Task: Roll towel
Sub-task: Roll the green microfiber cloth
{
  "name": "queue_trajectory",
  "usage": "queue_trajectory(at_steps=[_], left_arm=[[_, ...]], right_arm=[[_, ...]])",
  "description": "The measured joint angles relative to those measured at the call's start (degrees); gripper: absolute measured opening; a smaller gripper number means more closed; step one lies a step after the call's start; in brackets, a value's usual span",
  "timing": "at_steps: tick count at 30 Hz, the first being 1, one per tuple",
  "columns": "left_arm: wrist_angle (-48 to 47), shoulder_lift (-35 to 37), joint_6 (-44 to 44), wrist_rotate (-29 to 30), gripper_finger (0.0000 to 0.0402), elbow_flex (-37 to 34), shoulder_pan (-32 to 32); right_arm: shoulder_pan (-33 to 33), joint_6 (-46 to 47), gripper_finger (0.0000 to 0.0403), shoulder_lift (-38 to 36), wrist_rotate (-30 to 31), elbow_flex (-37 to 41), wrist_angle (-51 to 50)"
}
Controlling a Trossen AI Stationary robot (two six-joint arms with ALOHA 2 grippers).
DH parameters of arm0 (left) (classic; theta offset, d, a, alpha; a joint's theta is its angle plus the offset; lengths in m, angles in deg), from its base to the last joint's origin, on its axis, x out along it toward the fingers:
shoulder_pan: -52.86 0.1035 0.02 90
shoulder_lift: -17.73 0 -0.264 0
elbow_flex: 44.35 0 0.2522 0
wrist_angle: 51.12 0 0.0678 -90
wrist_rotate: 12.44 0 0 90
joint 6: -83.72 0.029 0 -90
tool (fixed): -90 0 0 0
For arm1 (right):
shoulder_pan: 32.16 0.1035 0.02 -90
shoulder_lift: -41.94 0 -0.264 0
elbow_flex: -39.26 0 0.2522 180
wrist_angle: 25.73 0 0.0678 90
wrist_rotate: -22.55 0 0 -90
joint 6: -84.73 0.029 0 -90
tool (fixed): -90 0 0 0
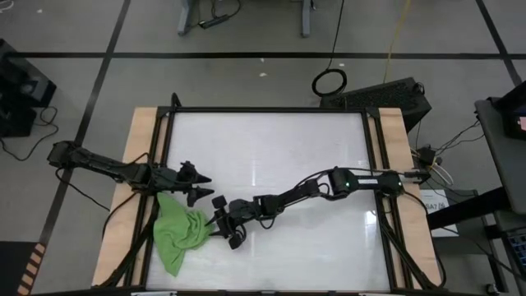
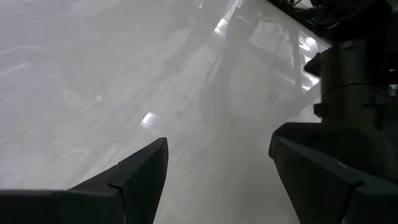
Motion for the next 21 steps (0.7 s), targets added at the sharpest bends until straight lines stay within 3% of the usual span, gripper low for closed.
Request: queue_trajectory(at_steps=[4, 10, 15, 21], left_arm=[[-0.23, 0.0, -1.66, -0.07, 0.0294, 0.0, 0.0], [-0.47, 0.0, -2.13, -0.29, 0.0294, 0.0, 0.0], [-0.04, -0.09, -2.13, -1.01, 0.0294, 0.0, 0.0], [1.74, -0.1, 0.48, -0.38, 0.0294, 0.02, 0.0]], right_arm=[[-0.11, -0.83, 0.0135, 0.5, 1.3, -2.36, -5.49], [-0.19, -2.13, 0.0013, 0.44, 3.13, -4.17, -11.86], [-0.24, -3.04, 0.0003, -1.57, 6.66, -4.24, -21.43], [-0.37, -5.71, 0.0001, -8.16, 13.47, -4.02, -41.01]])
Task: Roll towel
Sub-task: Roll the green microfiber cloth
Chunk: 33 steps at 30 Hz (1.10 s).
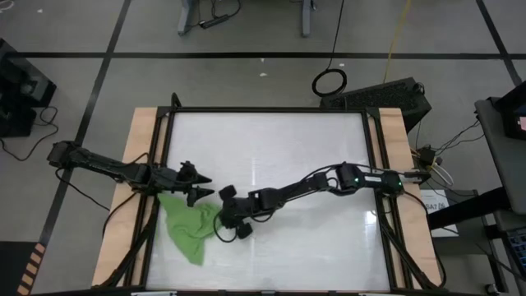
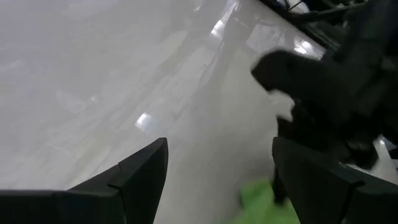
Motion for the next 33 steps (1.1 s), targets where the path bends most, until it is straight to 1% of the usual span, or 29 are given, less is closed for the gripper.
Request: queue_trajectory(at_steps=[5, 11, 14, 17, 19, 21, 24, 29, 33], left_arm=[[3.71, -0.01, 2.86, 0.39, 0.0294, 0.02, 0.02], [11.54, -0.26, 5.17, 0.51, 0.0294, 0.02, -0.39], [17.54, -2.1, 6.71, 0.44, 0.0294, 0.07, -2.55], [20.98, -6.03, 8.51, 1.64, 0.0294, 0.57, -5.94], [20.96, -9.93, 9.35, 4.26, 0.0294, 2.09, -8.53], [21.71, -14.88, 9.76, 6.63, 0.0294, 3.73, -10.97], [24.81, -24.37, 11.02, 8.54, 0.0294, 7.14, -14.18], [26.58, -42.3, 13.69, 9.09, 0.0294, 16.57, -18.12], [26.85, -55.21, 18.46, 6.55, 0.0294, 26.84, -20.19]], right_arm=[[0.02, 0.3, 0.0001, -7.2, 3.0, 0.07, -12.56], [-0.48, 2.92, 0.0, -15.0, 3.29, 0.02, -25.0], [-2.0, 5.14, 0.0, -17.93, 2.3, -0.03, -32.75], [-3.83, 7.54, 0.0, -18.52, -2.58, -0.04, -41.57], [-4.59, 8.65, 0.0, -18.12, -4.31, 1.19, -43.79], [-4.93, 8.95, 0.0, -18.08, -4.34, 3.6, -43.0], [-5.11, 8.82, 0.0, -18.08, -4.32, 7.93, -39.95], [-5.33, 10.32, 0.0, -18.04, -4.32, 13.58, -35.1], [-5.33, 11.16, 0.0, -17.98, -4.33, 15.84, -32.97]])
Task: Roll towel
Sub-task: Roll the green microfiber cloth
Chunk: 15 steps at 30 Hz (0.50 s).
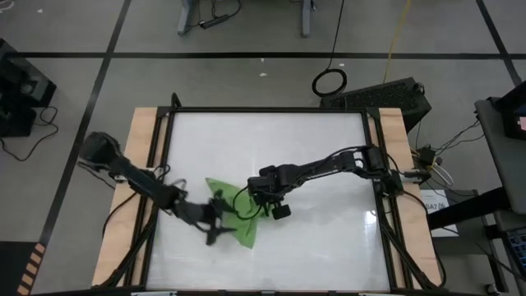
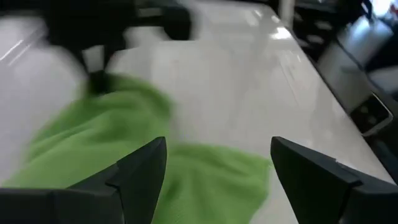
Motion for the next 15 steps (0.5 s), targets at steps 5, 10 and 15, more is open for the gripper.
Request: queue_trajectory(at_steps=[5, 10, 15], left_arm=[[-6.32, -11.18, 3.4, -2.99, 0.0294, 11.3, -1.67], [-14.76, -17.53, 1.51, -4.81, 0.0294, 17.47, -2.28], [-15.06, -20.15, 1.42, -4.95, 0.0294, 19.62, -3.18]], right_arm=[[0.0, 0.63, 0.0, 0.0, 0.01, 0.14, 0.11], [0.0, 0.9, 0.0, 0.0, 0.01, 0.16, 0.09], [0.0, 1.03, 0.0, 0.0, 0.01, 0.16, 0.58]])
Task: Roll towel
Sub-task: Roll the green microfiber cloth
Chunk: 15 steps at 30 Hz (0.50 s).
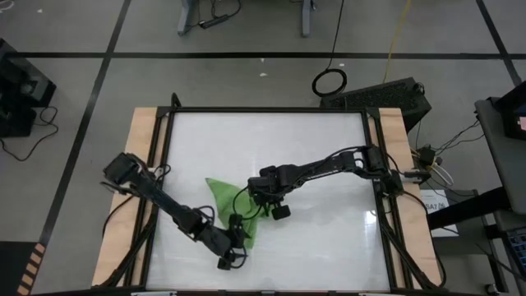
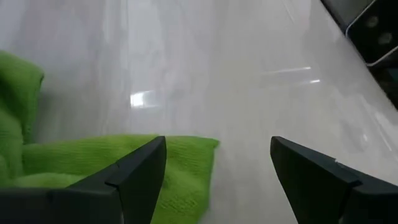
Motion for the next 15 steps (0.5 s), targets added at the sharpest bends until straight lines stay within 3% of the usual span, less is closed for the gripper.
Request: queue_trajectory(at_steps=[7, 15], left_arm=[[-0.03, -4.53, -2.67, 1.99, 0.0273, 0.6, 0.97], [-0.22, -6.49, -3.97, 2.4, 0.0154, 0.67, 1.76]], right_arm=[[0.0, 0.27, 0.0, -0.02, -0.09, 0.0, -1.05], [0.0, 0.22, 0.0005, -0.03, -0.22, 0.0, -3.08]])
